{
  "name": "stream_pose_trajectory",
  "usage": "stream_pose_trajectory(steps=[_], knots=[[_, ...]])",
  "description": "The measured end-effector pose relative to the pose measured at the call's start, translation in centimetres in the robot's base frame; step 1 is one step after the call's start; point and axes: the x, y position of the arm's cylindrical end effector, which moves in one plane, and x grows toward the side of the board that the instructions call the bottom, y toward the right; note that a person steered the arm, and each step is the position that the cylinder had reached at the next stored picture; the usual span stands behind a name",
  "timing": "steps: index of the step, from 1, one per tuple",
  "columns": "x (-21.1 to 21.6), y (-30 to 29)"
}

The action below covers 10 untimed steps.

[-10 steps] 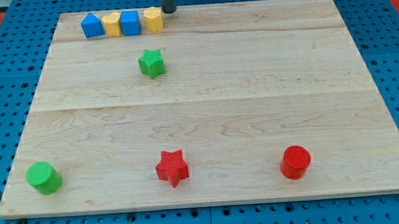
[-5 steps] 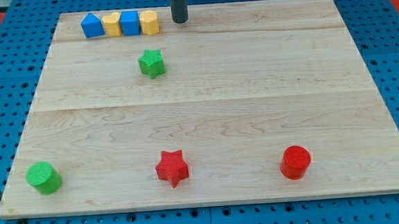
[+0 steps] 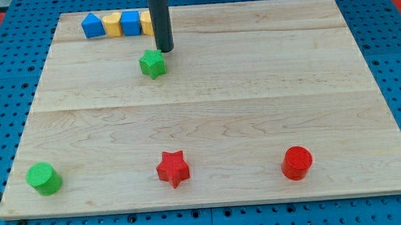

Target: Slide the green star in between the green circle and red star

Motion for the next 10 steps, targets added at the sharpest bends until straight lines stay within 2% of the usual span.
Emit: stream_pose_trajectory(steps=[2, 4, 5, 7, 8, 9, 10], knots=[[0.5, -0.9], [7.0, -1.7], [8.4, -3.5], [15.0, -6.1], [13.4, -7.1], [16.1, -6.2], [21.1, -5.7]])
